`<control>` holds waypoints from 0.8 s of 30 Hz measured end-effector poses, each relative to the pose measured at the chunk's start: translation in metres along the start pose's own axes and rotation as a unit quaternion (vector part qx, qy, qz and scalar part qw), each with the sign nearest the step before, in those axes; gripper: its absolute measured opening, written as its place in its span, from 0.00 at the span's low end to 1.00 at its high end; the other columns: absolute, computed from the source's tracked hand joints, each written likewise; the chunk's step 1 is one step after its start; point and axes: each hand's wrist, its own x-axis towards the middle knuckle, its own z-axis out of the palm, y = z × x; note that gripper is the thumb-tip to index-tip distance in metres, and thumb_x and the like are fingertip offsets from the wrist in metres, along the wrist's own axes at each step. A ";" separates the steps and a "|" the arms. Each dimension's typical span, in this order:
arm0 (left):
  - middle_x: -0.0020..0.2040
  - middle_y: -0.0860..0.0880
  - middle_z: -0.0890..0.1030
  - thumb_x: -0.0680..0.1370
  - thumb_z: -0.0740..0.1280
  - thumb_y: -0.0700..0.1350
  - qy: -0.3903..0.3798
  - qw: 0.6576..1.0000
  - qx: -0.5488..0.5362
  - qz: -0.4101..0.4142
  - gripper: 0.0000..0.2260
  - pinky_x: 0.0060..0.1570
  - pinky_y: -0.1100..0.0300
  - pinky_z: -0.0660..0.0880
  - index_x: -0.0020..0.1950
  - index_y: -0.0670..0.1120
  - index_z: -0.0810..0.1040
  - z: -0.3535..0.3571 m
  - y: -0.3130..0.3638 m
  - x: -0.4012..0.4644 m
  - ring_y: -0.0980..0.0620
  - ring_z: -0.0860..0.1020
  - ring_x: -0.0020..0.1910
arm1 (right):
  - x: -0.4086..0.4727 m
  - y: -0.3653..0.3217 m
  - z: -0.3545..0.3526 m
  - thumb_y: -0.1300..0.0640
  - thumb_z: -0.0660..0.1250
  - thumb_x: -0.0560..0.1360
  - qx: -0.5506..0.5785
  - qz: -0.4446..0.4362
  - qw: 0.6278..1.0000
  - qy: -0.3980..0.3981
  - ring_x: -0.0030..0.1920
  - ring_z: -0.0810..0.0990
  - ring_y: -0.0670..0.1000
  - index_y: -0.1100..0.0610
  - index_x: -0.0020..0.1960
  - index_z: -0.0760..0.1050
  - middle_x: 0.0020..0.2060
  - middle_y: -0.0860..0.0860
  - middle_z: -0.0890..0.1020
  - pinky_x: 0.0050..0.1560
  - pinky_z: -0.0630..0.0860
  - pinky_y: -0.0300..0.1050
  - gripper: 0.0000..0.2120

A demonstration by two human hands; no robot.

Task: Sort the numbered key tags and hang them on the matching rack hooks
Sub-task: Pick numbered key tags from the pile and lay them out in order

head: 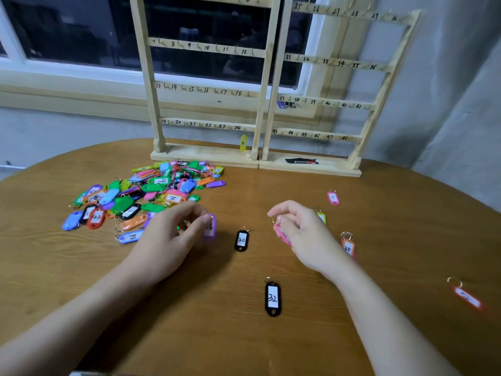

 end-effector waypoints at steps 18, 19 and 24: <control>0.36 0.51 0.80 0.82 0.66 0.48 -0.216 0.970 0.062 0.089 0.10 0.39 0.59 0.69 0.43 0.46 0.80 0.184 0.146 0.062 0.53 0.76 0.37 | -0.191 0.076 -0.162 0.62 0.70 0.78 -0.076 0.114 0.976 0.171 0.45 0.83 0.39 0.48 0.47 0.84 0.42 0.40 0.86 0.48 0.78 0.35 0.10; 0.37 0.50 0.80 0.82 0.65 0.48 -0.217 0.968 0.076 0.095 0.10 0.42 0.57 0.69 0.43 0.47 0.79 0.195 0.153 0.067 0.48 0.77 0.41 | -0.199 0.081 -0.170 0.62 0.70 0.78 -0.083 0.124 0.974 0.168 0.45 0.83 0.39 0.47 0.47 0.85 0.42 0.40 0.86 0.48 0.78 0.35 0.10; 0.41 0.51 0.80 0.83 0.62 0.51 -0.226 0.959 0.140 0.099 0.11 0.59 0.52 0.64 0.45 0.50 0.79 0.239 0.171 0.086 0.46 0.74 0.46 | -0.222 0.103 -0.201 0.62 0.70 0.78 -0.124 0.143 0.969 0.156 0.43 0.83 0.42 0.43 0.46 0.85 0.41 0.43 0.85 0.48 0.81 0.41 0.14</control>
